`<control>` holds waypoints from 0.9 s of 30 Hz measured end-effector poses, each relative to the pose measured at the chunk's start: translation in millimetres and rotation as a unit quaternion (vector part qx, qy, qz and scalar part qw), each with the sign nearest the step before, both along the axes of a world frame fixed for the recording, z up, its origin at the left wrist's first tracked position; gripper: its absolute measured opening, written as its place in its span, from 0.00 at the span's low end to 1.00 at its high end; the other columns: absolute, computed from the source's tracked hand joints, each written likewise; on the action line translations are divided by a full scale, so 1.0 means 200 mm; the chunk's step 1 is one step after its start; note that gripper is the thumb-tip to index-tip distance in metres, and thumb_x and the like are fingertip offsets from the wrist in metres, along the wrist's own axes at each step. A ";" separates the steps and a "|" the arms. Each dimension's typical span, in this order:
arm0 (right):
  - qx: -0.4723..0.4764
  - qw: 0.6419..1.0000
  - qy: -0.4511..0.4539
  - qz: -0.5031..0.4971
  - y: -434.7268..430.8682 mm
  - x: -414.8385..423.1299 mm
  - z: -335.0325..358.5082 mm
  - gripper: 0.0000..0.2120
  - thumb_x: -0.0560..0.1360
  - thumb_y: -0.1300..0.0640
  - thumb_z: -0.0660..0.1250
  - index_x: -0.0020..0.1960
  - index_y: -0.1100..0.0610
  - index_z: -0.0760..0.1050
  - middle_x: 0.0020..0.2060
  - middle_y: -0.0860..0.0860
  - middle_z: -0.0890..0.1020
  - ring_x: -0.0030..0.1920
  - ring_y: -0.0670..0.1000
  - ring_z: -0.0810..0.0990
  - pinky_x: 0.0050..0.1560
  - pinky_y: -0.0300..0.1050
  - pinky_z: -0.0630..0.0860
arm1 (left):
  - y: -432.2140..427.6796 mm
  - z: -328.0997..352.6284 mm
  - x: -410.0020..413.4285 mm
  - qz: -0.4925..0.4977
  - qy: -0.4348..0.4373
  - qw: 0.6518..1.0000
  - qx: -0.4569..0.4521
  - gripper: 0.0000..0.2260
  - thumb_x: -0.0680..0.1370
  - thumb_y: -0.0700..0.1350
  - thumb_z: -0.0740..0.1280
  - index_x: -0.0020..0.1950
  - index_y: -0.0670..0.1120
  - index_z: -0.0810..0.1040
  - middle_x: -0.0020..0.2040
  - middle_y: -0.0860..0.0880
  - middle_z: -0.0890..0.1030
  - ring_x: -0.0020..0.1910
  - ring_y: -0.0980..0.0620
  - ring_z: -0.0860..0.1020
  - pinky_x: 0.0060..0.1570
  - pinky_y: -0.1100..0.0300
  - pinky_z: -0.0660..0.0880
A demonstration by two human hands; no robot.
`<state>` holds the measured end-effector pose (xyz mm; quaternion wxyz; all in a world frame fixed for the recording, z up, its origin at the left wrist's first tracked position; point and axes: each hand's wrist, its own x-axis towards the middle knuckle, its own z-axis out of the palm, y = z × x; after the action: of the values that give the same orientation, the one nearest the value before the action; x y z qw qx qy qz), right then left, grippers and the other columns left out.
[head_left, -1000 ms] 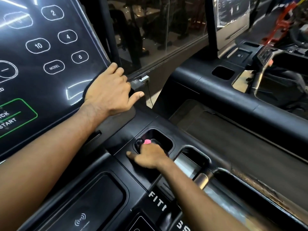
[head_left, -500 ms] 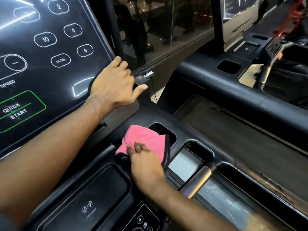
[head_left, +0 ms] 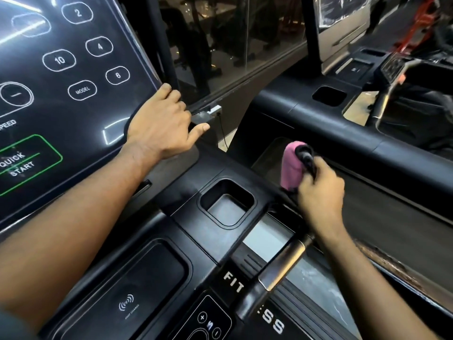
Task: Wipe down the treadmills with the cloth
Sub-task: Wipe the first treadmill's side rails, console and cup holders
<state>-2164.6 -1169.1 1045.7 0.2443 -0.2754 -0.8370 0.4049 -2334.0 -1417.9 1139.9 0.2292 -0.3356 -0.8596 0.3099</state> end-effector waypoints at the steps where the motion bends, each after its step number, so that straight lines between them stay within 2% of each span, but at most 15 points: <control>1: 0.007 1.000 0.008 0.017 0.04 -0.02 0.02 0.09 0.76 0.62 0.61 0.51 0.54 0.78 0.42 0.59 0.84 0.44 0.64 0.81 0.42 0.49 0.71 | 0.00 0.00 0.00 -0.003 0.001 1.000 -0.002 0.41 0.83 0.63 0.35 0.45 0.43 0.83 0.42 0.45 0.82 0.50 0.44 0.75 0.67 0.46 0.64; 3: 0.051 0.993 -0.037 0.104 0.05 -0.06 0.00 0.14 0.74 0.53 0.62 0.55 0.50 0.80 0.45 0.55 0.86 0.48 0.61 0.83 0.48 0.51 0.78 | 0.00 0.00 0.01 -0.008 0.002 1.000 0.001 0.41 0.83 0.63 0.35 0.45 0.44 0.84 0.42 0.45 0.82 0.50 0.45 0.75 0.66 0.47 0.64; 4: 0.086 0.977 -0.089 0.171 0.03 -0.08 -0.04 0.17 0.72 0.47 0.61 0.58 0.47 0.81 0.49 0.53 0.86 0.53 0.59 0.83 0.54 0.52 0.79 | 0.01 0.00 0.01 -0.008 0.000 1.000 0.003 0.41 0.83 0.62 0.35 0.45 0.44 0.84 0.42 0.46 0.82 0.50 0.45 0.75 0.66 0.47 0.64; 5: 0.121 0.950 -0.155 0.242 0.00 -0.09 -0.10 0.20 0.72 0.42 0.61 0.61 0.43 0.80 0.58 0.51 0.84 0.63 0.58 0.80 0.64 0.54 0.76 | 0.01 0.00 0.01 -0.007 -0.003 1.000 0.004 0.41 0.83 0.62 0.35 0.45 0.44 0.84 0.43 0.46 0.82 0.51 0.45 0.75 0.66 0.47 0.64; 6: 0.148 0.913 -0.222 0.307 -0.04 -0.10 -0.17 0.23 0.74 0.38 0.61 0.67 0.38 0.76 0.71 0.50 0.76 0.74 0.57 0.70 0.74 0.57 0.67 | 0.01 0.00 0.00 -0.005 -0.005 1.000 0.002 0.40 0.83 0.62 0.35 0.46 0.44 0.84 0.43 0.46 0.83 0.51 0.45 0.75 0.66 0.47 0.64; 7: 0.167 0.877 -0.277 0.355 -0.08 -0.10 -0.25 0.27 0.76 0.33 0.61 0.74 0.34 0.67 0.80 0.49 0.62 0.81 0.56 0.55 0.80 0.60 0.53 | 0.01 0.00 0.00 -0.004 -0.006 1.000 0.000 0.40 0.83 0.62 0.36 0.46 0.44 0.84 0.43 0.46 0.83 0.51 0.45 0.75 0.66 0.47 0.64; 8: 0.177 0.856 -0.308 0.377 -0.11 -0.11 -0.32 0.32 0.77 0.29 0.59 0.78 0.31 0.56 0.83 0.47 0.47 0.82 0.56 0.43 0.80 0.62 0.42 | 0.01 0.00 0.00 -0.004 -0.007 1.000 -0.001 0.39 0.83 0.62 0.36 0.46 0.43 0.84 0.43 0.46 0.83 0.51 0.45 0.75 0.66 0.47 0.64; 9: 0.186 0.853 -0.316 0.372 -0.14 -0.14 -0.37 0.33 0.77 0.27 0.55 0.79 0.30 0.49 0.82 0.46 0.39 0.82 0.55 0.37 0.78 0.64 0.37 | 0.01 0.00 0.00 -0.004 -0.007 1.000 -0.002 0.39 0.83 0.61 0.37 0.47 0.43 0.84 0.43 0.45 0.83 0.51 0.45 0.75 0.67 0.47 0.64; 10: 0.188 0.862 -0.312 0.353 -0.17 -0.18 -0.40 0.33 0.77 0.26 0.52 0.79 0.29 0.46 0.81 0.45 0.37 0.81 0.56 0.36 0.77 0.66 0.36 | 0.01 -0.01 0.00 -0.003 -0.006 1.000 -0.002 0.38 0.83 0.61 0.37 0.47 0.43 0.84 0.44 0.45 0.83 0.51 0.45 0.75 0.67 0.47 0.64; 14: 0.171 0.875 -0.329 0.310 -0.24 -0.45 -0.37 0.36 0.74 0.22 0.41 0.79 0.31 0.43 0.83 0.47 0.42 0.82 0.60 0.43 0.75 0.71 0.44 | 0.02 -0.01 -0.01 0.009 -0.005 1.000 -0.008 0.38 0.83 0.61 0.38 0.48 0.43 0.84 0.44 0.45 0.83 0.51 0.44 0.75 0.67 0.47 0.64; 18: 0.102 0.886 -0.331 0.308 -0.26 -0.68 -0.31 0.34 0.75 0.23 0.36 0.79 0.30 0.47 0.83 0.48 0.48 0.81 0.62 0.51 0.74 0.75 0.45 | 0.03 0.00 0.00 0.015 0.003 1.000 -0.013 0.36 0.83 0.61 0.40 0.48 0.43 0.84 0.45 0.45 0.83 0.51 0.44 0.74 0.66 0.47 0.64; 20: 0.081 0.888 -0.329 0.312 -0.25 -0.70 -0.30 0.33 0.77 0.26 0.34 0.79 0.31 0.49 0.83 0.47 0.50 0.81 0.61 0.52 0.74 0.74 0.46 | 0.03 0.00 0.01 0.021 0.004 1.000 -0.014 0.34 0.84 0.61 0.42 0.49 0.43 0.83 0.45 0.45 0.83 0.51 0.44 0.74 0.66 0.47 0.64; 23: 0.098 0.890 -0.307 0.323 -0.22 -0.58 -0.34 0.29 0.81 0.32 0.36 0.80 0.35 0.51 0.83 0.47 0.50 0.82 0.59 0.49 0.76 0.71 0.47 | 0.03 0.00 0.01 0.027 -0.001 1.000 -0.015 0.33 0.84 0.61 0.43 0.49 0.44 0.83 0.45 0.46 0.83 0.51 0.45 0.74 0.65 0.48 0.64; 27: 0.184 0.885 -0.290 0.313 -0.12 -0.37 -0.41 0.24 0.84 0.38 0.47 0.79 0.32 0.50 0.83 0.47 0.52 0.80 0.60 0.53 0.75 0.70 0.54 | 0.03 0.00 0.01 0.026 0.004 1.000 -0.004 0.33 0.84 0.59 0.42 0.49 0.44 0.83 0.45 0.46 0.83 0.51 0.45 0.74 0.66 0.47 0.64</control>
<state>-2237.6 -1192.7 963.5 -0.1030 -0.0544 -0.9726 0.2012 -2331.3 -1412.7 1139.9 0.2228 -0.3127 -0.8658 0.3210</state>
